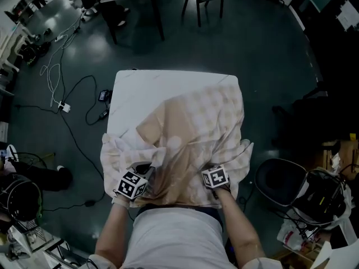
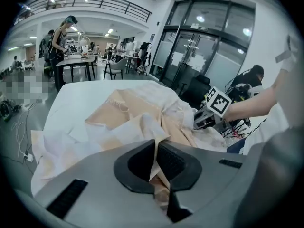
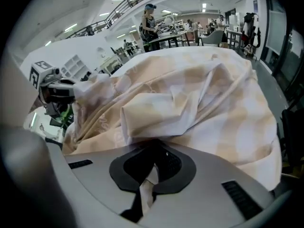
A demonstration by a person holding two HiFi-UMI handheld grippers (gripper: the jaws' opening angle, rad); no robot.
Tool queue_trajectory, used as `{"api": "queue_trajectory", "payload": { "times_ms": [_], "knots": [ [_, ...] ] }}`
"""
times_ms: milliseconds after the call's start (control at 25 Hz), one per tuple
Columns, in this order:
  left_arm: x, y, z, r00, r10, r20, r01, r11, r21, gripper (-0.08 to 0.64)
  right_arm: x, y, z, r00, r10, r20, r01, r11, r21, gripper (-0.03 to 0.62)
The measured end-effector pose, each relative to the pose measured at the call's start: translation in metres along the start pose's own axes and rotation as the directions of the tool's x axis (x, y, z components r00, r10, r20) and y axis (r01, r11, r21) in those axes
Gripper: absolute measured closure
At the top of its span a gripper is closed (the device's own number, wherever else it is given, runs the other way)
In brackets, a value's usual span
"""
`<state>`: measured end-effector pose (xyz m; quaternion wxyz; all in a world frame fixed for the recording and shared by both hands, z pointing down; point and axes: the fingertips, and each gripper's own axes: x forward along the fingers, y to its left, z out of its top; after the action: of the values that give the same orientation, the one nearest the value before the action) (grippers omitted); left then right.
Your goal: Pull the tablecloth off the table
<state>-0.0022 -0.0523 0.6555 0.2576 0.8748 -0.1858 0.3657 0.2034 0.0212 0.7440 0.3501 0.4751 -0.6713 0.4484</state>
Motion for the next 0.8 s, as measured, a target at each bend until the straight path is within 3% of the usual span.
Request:
{"api": "queue_trajectory", "payload": {
  "times_ms": [200,440,680,800],
  "knots": [
    [0.023,0.001,-0.008,0.998,-0.009,-0.062,0.01,1.0,0.014,0.545,0.013,0.038,-0.01,0.996,0.076,-0.037,-0.077,0.996,-0.04,0.569],
    [0.03,0.01,-0.048,0.991,-0.008,-0.137,0.01,1.0,0.016,0.546,0.019,0.1,-0.036,0.981,0.17,-0.092,-0.176,0.983,-0.059,0.569],
    [0.046,0.018,-0.067,0.988,-0.008,-0.155,-0.01,0.994,-0.113,0.546,0.018,0.11,-0.043,0.975,0.202,-0.096,-0.211,0.974,-0.087,0.569],
    [0.054,0.022,-0.072,0.985,0.027,-0.171,-0.048,0.992,-0.12,0.546,0.013,0.102,-0.039,0.974,0.198,-0.107,-0.211,0.969,-0.129,0.568]
  ]
}}
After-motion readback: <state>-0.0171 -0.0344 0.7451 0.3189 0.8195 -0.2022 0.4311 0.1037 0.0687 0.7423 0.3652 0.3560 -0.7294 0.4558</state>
